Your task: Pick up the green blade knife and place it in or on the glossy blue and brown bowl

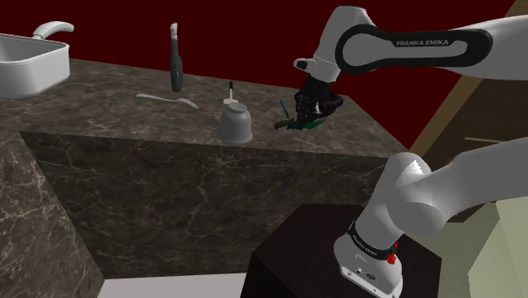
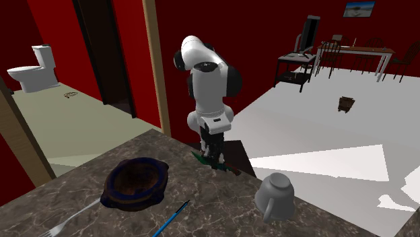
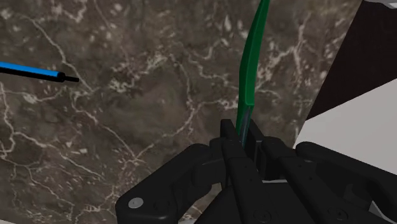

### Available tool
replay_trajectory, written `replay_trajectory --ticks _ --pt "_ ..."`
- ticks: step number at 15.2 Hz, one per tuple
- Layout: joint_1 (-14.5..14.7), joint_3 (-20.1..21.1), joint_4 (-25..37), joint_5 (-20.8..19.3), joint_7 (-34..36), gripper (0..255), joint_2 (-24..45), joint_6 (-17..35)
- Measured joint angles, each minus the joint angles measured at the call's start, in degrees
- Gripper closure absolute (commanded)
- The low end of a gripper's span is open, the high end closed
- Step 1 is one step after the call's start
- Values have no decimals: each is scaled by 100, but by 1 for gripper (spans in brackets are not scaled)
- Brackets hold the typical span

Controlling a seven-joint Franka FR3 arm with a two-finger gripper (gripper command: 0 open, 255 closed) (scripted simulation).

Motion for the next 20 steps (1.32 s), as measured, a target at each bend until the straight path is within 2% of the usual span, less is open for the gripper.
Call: replay_trajectory --ticks 20 --pt "122 239 1599 212 40 255 106 -1493"
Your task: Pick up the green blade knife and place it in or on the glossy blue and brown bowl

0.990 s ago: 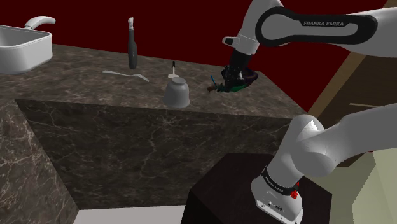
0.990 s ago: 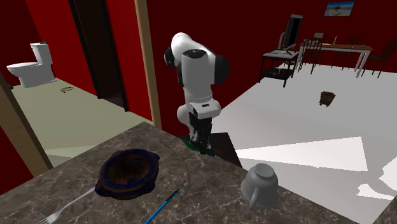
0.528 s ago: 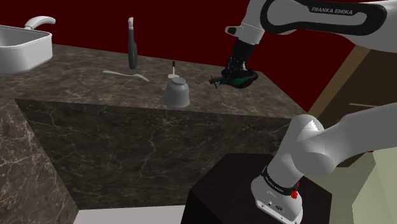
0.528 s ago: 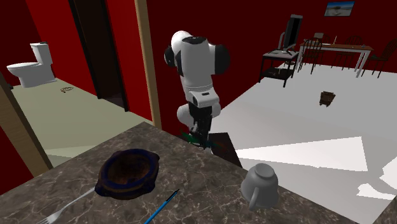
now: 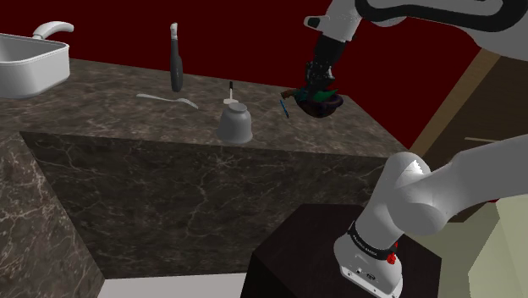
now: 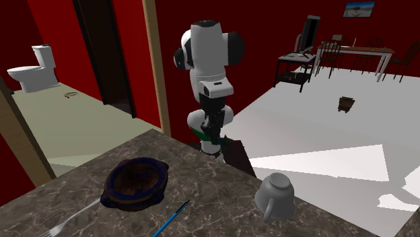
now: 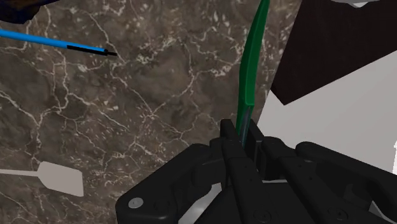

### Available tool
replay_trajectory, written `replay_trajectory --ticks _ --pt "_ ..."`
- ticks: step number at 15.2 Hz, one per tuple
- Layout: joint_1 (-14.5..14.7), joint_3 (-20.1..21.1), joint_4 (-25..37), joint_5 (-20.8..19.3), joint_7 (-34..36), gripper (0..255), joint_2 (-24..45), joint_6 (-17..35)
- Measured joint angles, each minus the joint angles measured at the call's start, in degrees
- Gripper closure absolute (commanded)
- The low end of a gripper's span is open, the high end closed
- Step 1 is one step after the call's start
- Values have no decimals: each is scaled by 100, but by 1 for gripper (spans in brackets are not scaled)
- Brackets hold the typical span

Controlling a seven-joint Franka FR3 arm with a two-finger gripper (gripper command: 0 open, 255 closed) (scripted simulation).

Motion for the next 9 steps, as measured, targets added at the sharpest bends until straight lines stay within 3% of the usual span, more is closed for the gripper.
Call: replay_trajectory --ticks 6,9 --pt "35 33 525 49 -9 255 125 -401" --pt "-1 -230 722 -52 -291 255 285 -420"
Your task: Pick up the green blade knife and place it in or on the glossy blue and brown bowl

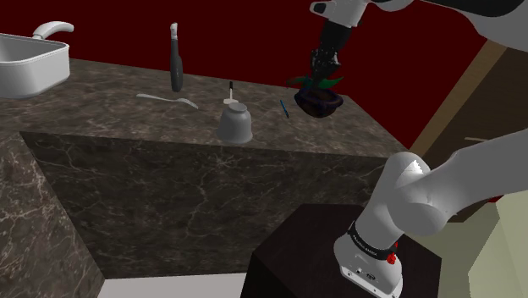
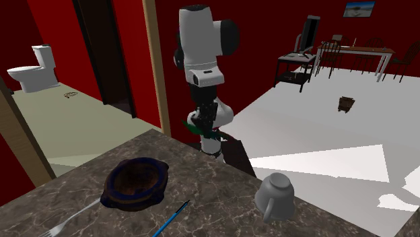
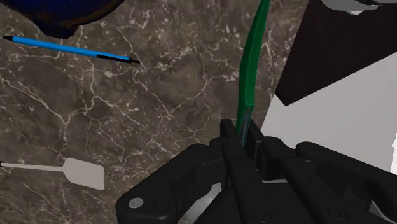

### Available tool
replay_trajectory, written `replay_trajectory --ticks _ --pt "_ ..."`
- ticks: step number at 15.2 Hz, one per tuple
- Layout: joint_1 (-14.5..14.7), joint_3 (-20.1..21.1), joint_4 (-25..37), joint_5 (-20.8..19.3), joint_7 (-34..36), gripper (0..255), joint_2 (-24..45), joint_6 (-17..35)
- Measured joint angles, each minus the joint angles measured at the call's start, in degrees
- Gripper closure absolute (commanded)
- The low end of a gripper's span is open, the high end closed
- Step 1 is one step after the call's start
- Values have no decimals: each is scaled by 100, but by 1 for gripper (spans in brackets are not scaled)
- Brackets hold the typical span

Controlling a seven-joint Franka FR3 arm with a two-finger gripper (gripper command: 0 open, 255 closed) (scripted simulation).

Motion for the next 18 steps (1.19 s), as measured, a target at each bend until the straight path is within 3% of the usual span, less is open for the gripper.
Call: replay_trajectory --ticks 9,16,18 --pt "-34 -1242 975 -228 -1312 255 907 39" --pt "103 -2476 2092 90 -2564 255 2054 47" --pt "130 -2663 2178 184 -2758 255 2258 134"
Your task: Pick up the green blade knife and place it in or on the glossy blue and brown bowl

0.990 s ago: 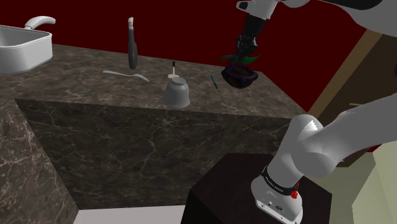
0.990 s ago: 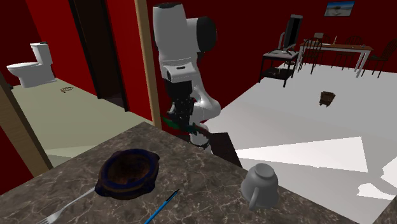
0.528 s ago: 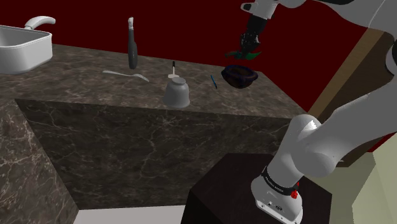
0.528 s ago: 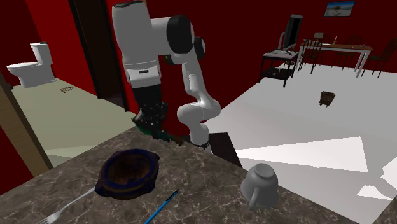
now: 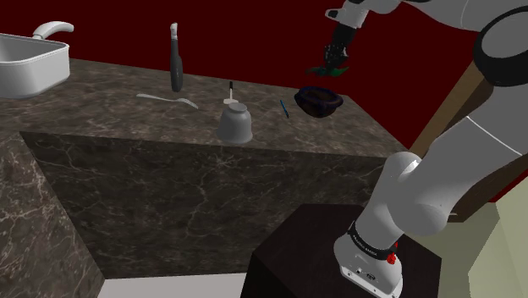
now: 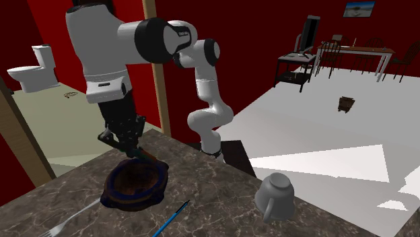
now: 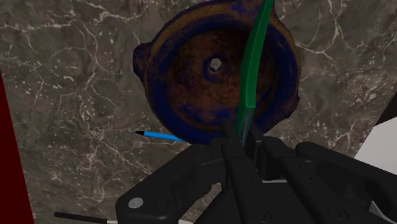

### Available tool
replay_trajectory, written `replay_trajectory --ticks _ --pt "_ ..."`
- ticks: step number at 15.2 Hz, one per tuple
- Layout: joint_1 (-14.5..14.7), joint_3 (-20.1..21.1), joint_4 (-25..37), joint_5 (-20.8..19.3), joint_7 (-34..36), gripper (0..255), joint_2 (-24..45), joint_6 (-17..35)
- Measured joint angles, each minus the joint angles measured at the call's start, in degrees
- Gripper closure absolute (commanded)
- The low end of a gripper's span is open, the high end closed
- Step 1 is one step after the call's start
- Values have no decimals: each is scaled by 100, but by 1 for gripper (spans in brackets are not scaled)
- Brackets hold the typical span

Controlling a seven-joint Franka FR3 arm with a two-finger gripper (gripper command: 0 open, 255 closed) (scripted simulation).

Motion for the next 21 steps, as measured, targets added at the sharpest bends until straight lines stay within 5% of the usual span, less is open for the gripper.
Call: replay_trajectory --ticks 18,19,21 --pt "-65 -80 -977 -91 -32 255 -85 918" --pt "-66 -80 -977 -91 -32 0 -85 918" --pt "-66 -80 -978 -91 -32 0 -85 919"
